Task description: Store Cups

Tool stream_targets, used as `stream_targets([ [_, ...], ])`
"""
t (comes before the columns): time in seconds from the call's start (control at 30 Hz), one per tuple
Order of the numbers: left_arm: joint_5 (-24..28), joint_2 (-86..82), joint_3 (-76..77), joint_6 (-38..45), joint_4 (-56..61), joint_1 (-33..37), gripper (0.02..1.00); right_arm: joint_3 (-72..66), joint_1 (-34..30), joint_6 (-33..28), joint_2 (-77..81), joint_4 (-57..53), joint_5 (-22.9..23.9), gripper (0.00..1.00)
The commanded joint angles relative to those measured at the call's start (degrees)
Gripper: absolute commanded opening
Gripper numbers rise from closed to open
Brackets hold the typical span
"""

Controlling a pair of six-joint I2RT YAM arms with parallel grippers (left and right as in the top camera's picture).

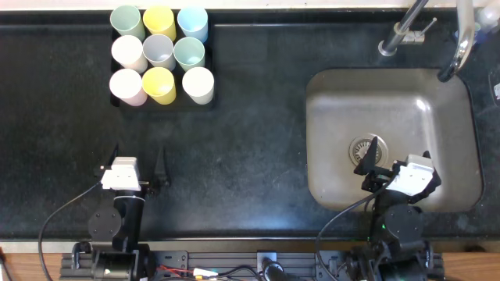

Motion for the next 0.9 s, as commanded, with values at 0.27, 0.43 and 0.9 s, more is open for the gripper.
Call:
stream_targets([
  [0.27,0.0,-0.5,-0.1,-0.4,-0.1,0.2,0.998,-9.9,-1.7,-0.4,-3.9,0.9,0.9,0.998],
  [0.43,0.0,-0.5,-0.1,-0.4,-0.1,0.2,0.998,-10.7,-7.6,-0.4,-5.5,4.8,0.9,0.998],
  [0.9,0.0,-0.5,-0.1,-0.4,-0.1,0.2,0.998,-13.7,-10.6,-0.4,-7.8,14.3,1.2,0.998],
])
